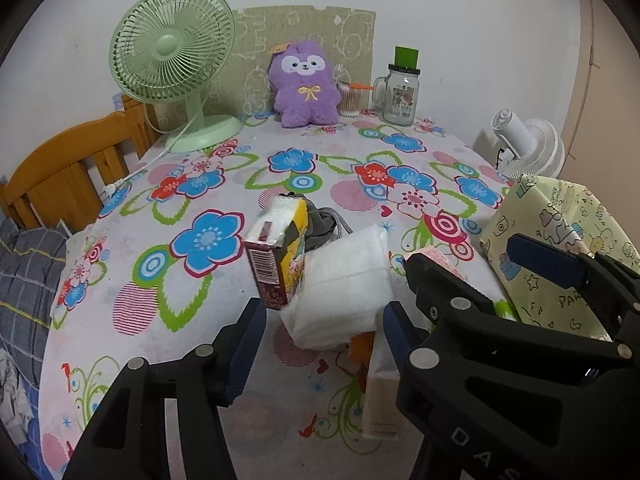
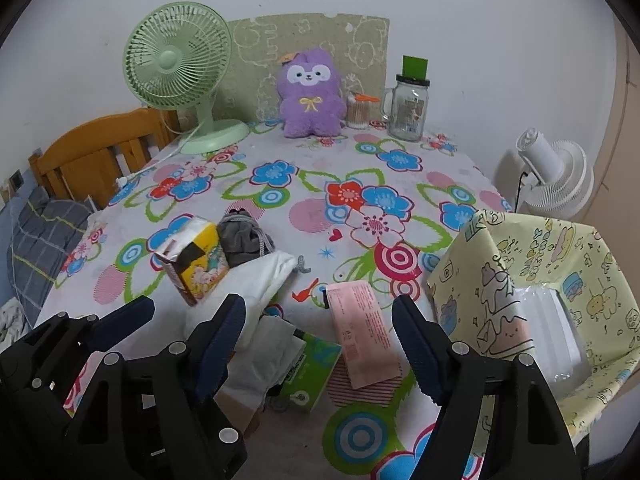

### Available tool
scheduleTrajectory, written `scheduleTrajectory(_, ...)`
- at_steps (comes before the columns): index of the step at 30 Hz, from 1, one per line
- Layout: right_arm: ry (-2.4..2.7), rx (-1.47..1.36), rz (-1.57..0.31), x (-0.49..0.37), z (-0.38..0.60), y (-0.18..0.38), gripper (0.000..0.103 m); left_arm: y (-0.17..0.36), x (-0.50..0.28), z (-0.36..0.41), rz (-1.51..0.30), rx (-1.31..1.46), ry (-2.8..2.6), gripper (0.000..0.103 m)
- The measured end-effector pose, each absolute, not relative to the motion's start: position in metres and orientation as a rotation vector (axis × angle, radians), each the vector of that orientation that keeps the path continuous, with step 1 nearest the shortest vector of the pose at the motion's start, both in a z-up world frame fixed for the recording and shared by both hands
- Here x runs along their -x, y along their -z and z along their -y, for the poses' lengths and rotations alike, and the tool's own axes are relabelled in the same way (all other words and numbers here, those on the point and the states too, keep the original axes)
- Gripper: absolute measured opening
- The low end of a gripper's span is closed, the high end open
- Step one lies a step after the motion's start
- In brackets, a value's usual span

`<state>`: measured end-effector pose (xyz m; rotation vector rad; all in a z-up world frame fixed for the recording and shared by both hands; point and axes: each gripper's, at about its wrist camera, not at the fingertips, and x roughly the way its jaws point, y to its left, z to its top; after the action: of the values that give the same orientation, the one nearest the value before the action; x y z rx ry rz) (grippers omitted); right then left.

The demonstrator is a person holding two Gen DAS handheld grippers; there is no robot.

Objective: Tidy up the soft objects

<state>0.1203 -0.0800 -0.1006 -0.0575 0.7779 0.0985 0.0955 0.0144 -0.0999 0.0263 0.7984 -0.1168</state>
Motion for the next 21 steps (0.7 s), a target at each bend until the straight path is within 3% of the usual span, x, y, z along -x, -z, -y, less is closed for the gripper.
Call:
scheduleTrajectory(15, -0.084, 0.018, -0.865, -0.151, 0.088, 0.129, 0.076, 0.121, -0.124, -0.011, -0.859, -0.021, 0.122, 0.063)
scheduleTrajectory(21, -0.065, 0.004, -0.889, -0.159, 0.091, 0.138, 0.076, 0.13, -0.13, -0.012, -0.884, -0.005, 0.131, 0.05)
